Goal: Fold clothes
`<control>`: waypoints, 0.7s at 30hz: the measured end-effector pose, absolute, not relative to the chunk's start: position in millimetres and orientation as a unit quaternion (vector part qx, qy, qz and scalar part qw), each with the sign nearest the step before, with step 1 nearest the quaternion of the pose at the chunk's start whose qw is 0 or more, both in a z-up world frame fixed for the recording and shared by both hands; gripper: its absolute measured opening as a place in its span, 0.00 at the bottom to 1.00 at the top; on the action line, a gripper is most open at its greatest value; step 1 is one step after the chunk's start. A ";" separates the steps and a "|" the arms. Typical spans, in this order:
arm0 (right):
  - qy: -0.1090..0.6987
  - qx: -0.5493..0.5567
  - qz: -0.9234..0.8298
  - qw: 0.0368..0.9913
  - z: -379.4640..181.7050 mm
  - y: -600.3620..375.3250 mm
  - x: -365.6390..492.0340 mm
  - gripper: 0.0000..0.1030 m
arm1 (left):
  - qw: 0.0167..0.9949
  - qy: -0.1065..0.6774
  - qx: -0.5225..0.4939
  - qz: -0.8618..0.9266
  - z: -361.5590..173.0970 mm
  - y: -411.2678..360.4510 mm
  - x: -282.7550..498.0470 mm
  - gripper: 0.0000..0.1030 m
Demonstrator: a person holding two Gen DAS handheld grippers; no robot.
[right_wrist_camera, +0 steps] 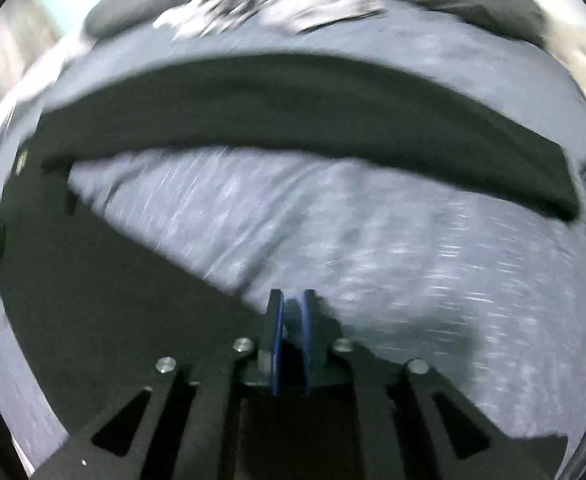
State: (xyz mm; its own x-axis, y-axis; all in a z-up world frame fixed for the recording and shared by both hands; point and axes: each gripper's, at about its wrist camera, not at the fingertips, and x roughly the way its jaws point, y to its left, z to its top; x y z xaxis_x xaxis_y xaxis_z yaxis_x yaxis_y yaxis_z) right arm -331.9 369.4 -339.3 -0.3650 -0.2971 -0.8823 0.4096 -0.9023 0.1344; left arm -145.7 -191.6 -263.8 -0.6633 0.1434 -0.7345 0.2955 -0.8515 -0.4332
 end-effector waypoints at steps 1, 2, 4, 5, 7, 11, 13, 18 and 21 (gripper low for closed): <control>0.043 0.518 -0.830 0.202 -333.1 382.5 -332.5 0.11 | 0.043 0.270 0.407 -0.872 -263.4 -191.7 -145.5 0.42; 0.041 0.514 -0.836 0.186 -326.7 397.0 -332.4 0.13 | 0.043 0.270 0.406 -0.872 -262.8 -191.6 -145.2 0.42; 0.031 0.515 -0.841 0.161 -317.9 424.9 -330.9 0.24 | 0.041 0.271 0.405 -0.872 -261.7 -190.7 -145.0 0.42; 0.031 0.517 -0.843 0.145 -312.3 428.2 -326.1 0.32 | 0.040 0.271 0.405 -0.872 -261.5 -189.9 -145.2 0.42; 0.034 0.521 -0.845 0.114 -305.0 435.7 -316.2 0.34 | 0.038 0.270 0.406 -0.872 -261.4 -188.5 -145.7 0.42; 0.055 0.531 -0.843 0.068 -308.4 462.8 -301.6 0.51 | 0.035 0.271 0.407 -0.872 -261.1 -187.4 -146.6 0.42; 0.073 0.536 -0.840 0.048 -313.0 473.1 -294.3 0.51 | 0.033 0.270 0.407 -0.872 -260.8 -186.6 -147.0 0.42; 0.118 0.546 -0.829 -0.003 -324.4 498.9 -276.2 0.52 | 0.032 0.268 0.410 -0.871 -262.1 -185.1 -147.1 0.42; 0.131 0.543 -0.829 -0.031 -328.7 511.9 -272.1 0.52 | 0.034 0.269 0.410 -0.871 -262.1 -185.8 -147.4 0.42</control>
State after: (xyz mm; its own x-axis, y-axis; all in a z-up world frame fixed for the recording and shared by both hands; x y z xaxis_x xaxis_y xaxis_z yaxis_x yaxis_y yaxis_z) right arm -272.1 511.9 -328.7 -0.4084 0.1941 -0.8919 0.0901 -0.9638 -0.2510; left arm -147.4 -185.8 -262.1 -0.6623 0.1607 -0.7318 0.2798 -0.8530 -0.4406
